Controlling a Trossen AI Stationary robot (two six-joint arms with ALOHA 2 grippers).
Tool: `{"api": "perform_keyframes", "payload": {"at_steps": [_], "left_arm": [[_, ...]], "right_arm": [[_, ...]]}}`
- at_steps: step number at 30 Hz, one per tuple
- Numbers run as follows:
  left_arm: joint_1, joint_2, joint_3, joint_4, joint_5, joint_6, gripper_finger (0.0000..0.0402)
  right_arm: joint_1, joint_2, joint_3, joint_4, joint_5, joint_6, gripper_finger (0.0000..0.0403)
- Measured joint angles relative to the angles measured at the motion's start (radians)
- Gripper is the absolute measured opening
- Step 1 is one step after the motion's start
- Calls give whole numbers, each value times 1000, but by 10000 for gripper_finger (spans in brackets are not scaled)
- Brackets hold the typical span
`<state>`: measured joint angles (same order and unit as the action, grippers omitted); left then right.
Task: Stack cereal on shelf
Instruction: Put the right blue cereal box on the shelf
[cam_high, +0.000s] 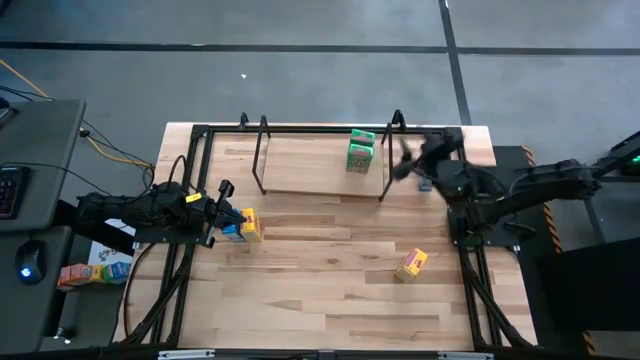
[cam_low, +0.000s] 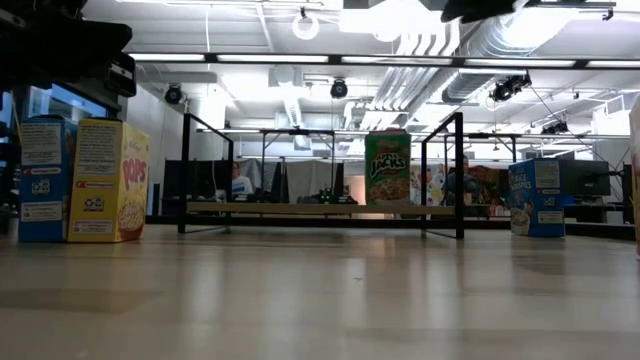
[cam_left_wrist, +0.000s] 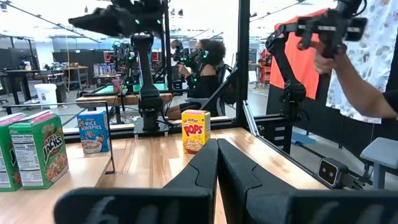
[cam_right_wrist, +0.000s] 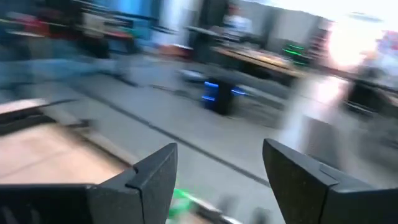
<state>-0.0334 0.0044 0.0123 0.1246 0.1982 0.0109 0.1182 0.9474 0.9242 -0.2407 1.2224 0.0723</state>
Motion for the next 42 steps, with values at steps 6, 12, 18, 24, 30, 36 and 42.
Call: {"api": "perform_keyframes", "payload": {"at_steps": [6,12,18,24,30,36,42], "left_arm": [[0,0,0,0,0,0,0],[0,0,0,0,0,0,0],[0,0,0,0,0,0,0],[0,0,0,0,0,0,0],[0,0,0,0,0,0,0],[0,0,0,0,0,0,0],[0,0,0,0,0,0,0]], "right_arm": [[-196,14,213,-655,-250,503,227],[-397,19,191,-921,-341,733,230],[-539,20,64,-874,-506,739,237],[-588,20,-87,-818,-576,721,241],[-587,20,-197,-712,-614,733,241],[-587,20,-215,-696,-612,735,241],[-587,20,-215,-701,-561,773,241]]}}
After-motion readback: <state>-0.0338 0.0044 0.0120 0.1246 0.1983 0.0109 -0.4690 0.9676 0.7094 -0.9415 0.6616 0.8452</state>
